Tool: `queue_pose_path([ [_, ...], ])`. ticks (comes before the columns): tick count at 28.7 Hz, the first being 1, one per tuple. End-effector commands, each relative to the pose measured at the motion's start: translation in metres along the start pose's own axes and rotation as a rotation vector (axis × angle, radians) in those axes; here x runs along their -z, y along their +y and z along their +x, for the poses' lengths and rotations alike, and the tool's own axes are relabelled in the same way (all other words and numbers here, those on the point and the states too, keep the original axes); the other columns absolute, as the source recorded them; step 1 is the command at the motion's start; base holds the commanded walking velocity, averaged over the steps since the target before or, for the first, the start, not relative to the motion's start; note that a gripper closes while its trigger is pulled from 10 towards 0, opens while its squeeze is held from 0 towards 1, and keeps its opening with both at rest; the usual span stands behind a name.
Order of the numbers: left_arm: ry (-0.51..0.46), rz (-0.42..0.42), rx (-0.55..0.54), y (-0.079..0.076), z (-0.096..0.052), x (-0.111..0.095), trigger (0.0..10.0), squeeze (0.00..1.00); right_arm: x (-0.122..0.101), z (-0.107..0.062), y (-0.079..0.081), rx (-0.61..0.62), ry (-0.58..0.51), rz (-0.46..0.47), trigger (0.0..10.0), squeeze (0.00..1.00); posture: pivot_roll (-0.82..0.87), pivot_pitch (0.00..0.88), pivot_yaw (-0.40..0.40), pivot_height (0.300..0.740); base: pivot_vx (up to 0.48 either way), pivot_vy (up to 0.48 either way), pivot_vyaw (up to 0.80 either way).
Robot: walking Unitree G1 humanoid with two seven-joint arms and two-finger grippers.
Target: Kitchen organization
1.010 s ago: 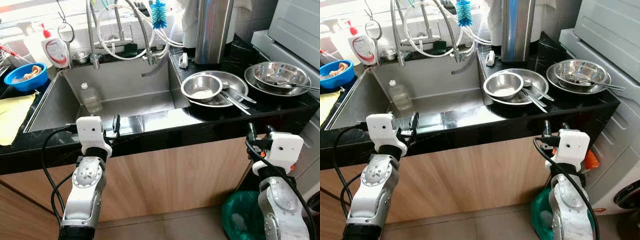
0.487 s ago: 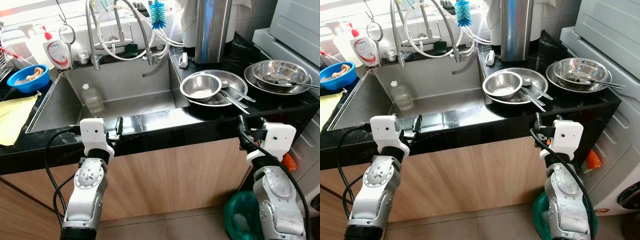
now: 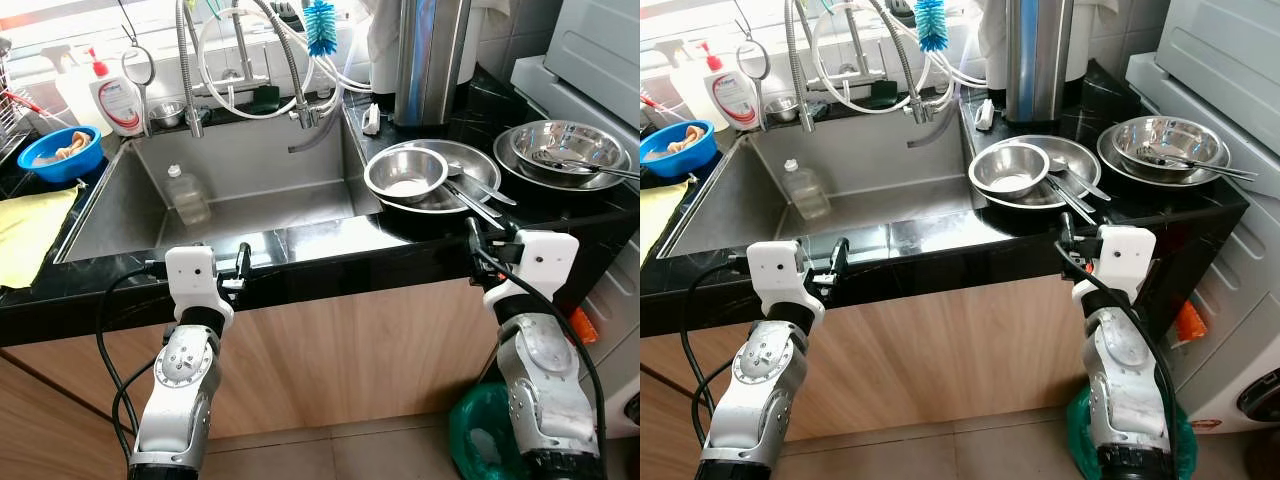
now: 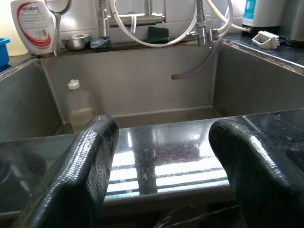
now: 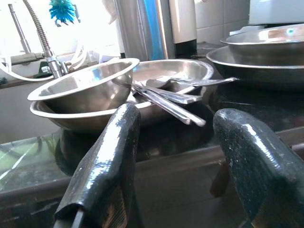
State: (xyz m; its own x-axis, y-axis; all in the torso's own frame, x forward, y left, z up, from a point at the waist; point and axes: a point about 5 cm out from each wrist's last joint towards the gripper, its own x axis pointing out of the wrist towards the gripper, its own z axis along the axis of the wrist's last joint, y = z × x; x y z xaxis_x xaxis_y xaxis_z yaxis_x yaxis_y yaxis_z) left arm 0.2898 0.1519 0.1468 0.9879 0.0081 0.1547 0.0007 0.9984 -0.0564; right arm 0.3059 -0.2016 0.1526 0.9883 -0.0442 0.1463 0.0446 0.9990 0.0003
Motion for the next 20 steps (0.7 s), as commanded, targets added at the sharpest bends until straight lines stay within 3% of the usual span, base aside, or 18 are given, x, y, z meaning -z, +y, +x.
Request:
queue_pose_path([
  [1,-0.006,0.003,-0.008,0.0019,-0.0024,-0.0018,10.0,0.0,-0.0025,0.0037,0.0063,-0.02,-0.017,0.016,10.0,0.0,-0.19,0.0,0.128,0.74,0.0,0.0,0.0],
  [8,0.005,0.001,0.008,-0.0023,-0.0041,0.001,10.0,0.0,-0.0032,0.0048,0.0086,-0.015,-0.04,0.005,10.0,0.0,-0.19,0.0,0.134,0.74,0.0,0.0,0.0],
  [9,0.005,0.002,0.009,-0.0023,-0.0041,0.0009,10.0,0.0,-0.0035,0.0047,0.0091,-0.018,-0.044,0.006,7.8,0.0,-0.19,0.0,0.134,0.74,0.0,0.0,0.0],
  [10,0.005,0.003,0.009,-0.0022,-0.0041,0.0008,10.0,0.0,-0.0036,0.0048,0.0093,-0.019,-0.048,0.004,4.2,0.0,-0.19,0.0,0.133,0.74,0.0,0.0,0.0],
  [11,0.006,0.004,0.008,-0.0021,-0.0042,0.0009,10.0,0.0,-0.0039,0.0048,0.0089,-0.016,-0.05,0.004,2.4,0.0,-0.19,0.0,0.133,0.74,0.0,0.0,0.0],
  [12,0.006,0.006,0.009,-0.002,-0.0043,0.001,10.0,0.0,-0.004,0.0048,0.0087,-0.014,-0.052,0.004,2.4,0.0,-0.19,0.0,0.133,0.74,0.0,0.0,0.0],
  [13,0.008,0.007,0.008,-0.0014,-0.0046,0.0016,10.0,0.0,-0.0047,0.005,0.0086,-0.012,-0.054,0.005,3.6,0.0,-0.19,0.0,0.133,0.74,0.0,0.0,0.0],
  [15,0.01,0.009,0.008,-0.0012,-0.0049,0.0023,10.0,0.0,-0.0048,0.0051,0.0089,-0.013,-0.054,0.005,3.6,0.0,-0.19,0.0,0.133,0.74,0.0,0.0,0.0],
  [16,0.014,0.008,0.004,-0.0007,-0.0054,0.0031,10.0,0.0,-0.0045,0.0051,0.0097,-0.012,-0.054,0.003,5.3,0.0,-0.19,0.0,0.133,0.74,0.0,0.0,0.0],
  [18,0.02,0.006,-0.001,-0.0006,-0.0076,0.0045,10.0,0.0,-0.0051,0.0056,0.0124,-0.021,-0.058,-0.011,5.3,0.0,-0.19,0.0,0.13,0.74,0.0,0.0,0.0],
  [19,0.021,0.008,-0.001,-0.0011,-0.0089,0.005,10.0,0.0,-0.006,0.0056,0.0128,-0.018,-0.062,-0.006,6.3,0.0,-0.19,0.0,0.13,0.74,0.0,0.0,0.0],
  [20,0.022,0.008,0.0,-0.0014,-0.009,0.005,10.0,0.0,-0.0064,0.0058,0.013,-0.018,-0.063,-0.005,5.8,0.0,-0.18,0.0,0.129,0.74,0.0,0.0,0.0],
])
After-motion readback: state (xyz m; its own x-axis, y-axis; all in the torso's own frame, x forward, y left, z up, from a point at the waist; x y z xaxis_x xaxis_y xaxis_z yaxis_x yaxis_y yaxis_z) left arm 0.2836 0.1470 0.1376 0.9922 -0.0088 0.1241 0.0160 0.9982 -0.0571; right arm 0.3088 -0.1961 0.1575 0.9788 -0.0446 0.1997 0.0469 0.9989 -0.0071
